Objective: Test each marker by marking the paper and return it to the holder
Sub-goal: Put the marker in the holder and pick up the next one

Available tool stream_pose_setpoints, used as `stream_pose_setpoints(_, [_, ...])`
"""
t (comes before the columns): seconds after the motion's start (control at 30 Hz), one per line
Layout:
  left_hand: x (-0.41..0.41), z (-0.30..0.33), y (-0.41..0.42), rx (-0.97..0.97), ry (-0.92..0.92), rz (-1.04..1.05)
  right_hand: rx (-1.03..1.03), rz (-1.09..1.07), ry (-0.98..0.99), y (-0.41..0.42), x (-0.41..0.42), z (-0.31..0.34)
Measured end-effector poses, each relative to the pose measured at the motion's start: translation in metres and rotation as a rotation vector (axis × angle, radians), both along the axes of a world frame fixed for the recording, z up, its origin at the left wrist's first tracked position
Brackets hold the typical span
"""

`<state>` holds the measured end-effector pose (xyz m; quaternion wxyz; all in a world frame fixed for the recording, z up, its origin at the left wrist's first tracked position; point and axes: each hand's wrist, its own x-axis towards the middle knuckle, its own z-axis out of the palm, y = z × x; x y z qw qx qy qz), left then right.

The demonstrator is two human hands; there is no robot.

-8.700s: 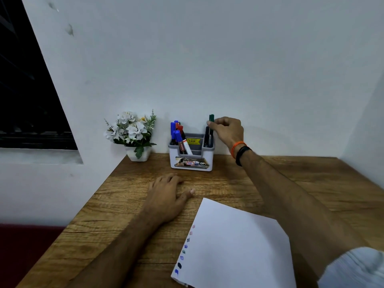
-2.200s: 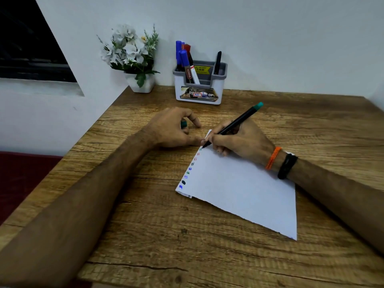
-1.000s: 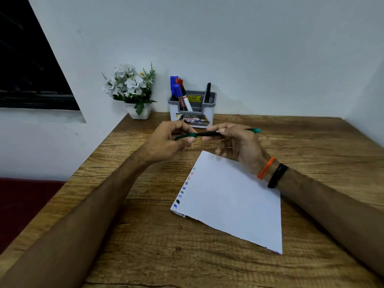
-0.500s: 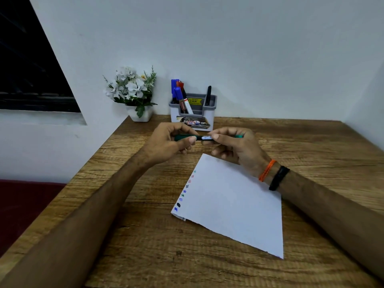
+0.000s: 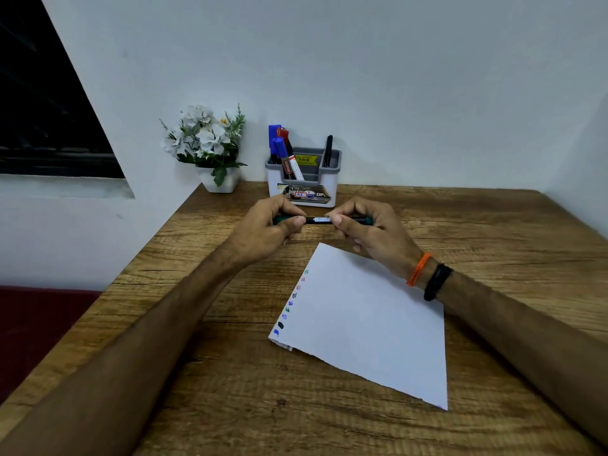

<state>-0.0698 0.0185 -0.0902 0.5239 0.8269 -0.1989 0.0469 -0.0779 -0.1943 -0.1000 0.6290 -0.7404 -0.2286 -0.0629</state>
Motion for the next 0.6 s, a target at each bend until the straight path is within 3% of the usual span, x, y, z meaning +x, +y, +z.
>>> stream_pose_setpoints(0.37, [-0.001, 0.005, -0.006, 0.019, -0.010, 0.040, -0.043, 0.014, -0.088, -0.005, 0.009, 0.000])
stream_pose_setpoints(0.5, [-0.002, 0.009, -0.002, -0.036, -0.023, 0.080, -0.152, -0.067, -0.160, -0.005, 0.012, 0.003])
stream_pose_setpoints(0.6, [-0.007, 0.015, -0.002, -0.211, 0.015, 0.176, -0.279, -0.159, -0.163, 0.001, 0.007, 0.009])
